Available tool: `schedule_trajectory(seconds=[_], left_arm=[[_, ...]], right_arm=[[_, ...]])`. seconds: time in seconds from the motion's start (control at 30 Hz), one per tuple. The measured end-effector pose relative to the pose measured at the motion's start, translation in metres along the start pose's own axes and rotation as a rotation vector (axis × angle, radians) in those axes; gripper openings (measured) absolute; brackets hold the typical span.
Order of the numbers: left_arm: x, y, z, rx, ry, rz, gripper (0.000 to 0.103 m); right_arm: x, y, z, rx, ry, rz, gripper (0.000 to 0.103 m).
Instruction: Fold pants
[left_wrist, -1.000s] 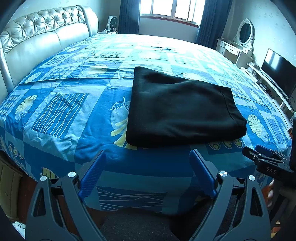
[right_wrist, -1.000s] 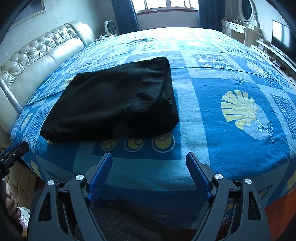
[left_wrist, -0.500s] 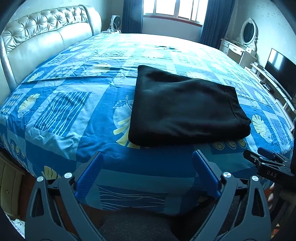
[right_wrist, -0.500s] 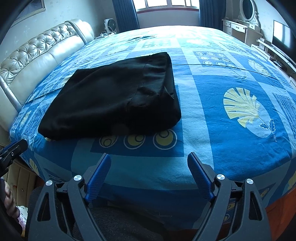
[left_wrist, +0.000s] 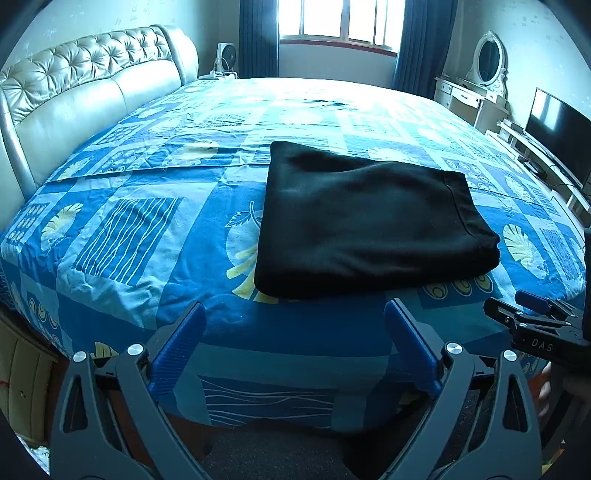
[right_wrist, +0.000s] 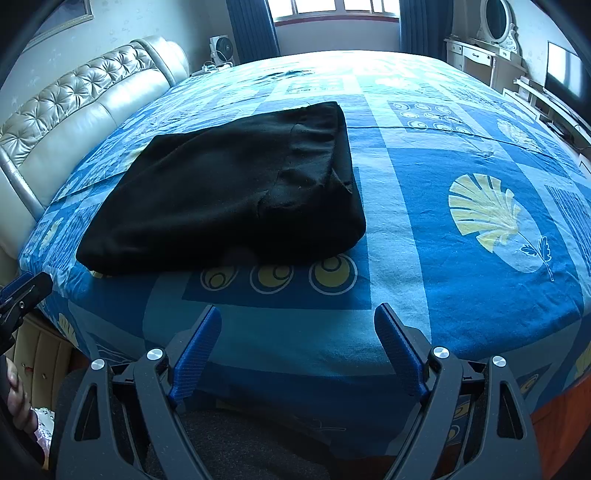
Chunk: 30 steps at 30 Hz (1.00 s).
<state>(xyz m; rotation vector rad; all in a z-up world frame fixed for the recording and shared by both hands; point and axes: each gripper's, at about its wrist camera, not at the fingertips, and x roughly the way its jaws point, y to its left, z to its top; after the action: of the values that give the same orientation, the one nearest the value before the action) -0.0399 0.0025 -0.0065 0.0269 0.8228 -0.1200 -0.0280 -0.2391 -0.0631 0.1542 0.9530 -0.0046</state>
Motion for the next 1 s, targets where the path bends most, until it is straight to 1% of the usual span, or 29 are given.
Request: schedule_trajectory(seconds=[0.37,0.7,1.0], left_arm=[[-0.0002,-0.0021,0.0003,0.017,-0.002,0.012,0.097],[0.0036,0.0047,0.0006,-0.016,0.021,0.023,0.097],[0.0034,-0.0017,-0.0007,0.012,0.022,0.020,0.097]], right_arm=[[0.0005,0.0002,-0.0016,-0.004,0.005,0.003,0.084],[0.0015,0.0002,-0.0022,-0.003,0.015,0.008,0.084],[0.0024,0.0013,-0.0017,-0.006,0.016,0.010,0.084]])
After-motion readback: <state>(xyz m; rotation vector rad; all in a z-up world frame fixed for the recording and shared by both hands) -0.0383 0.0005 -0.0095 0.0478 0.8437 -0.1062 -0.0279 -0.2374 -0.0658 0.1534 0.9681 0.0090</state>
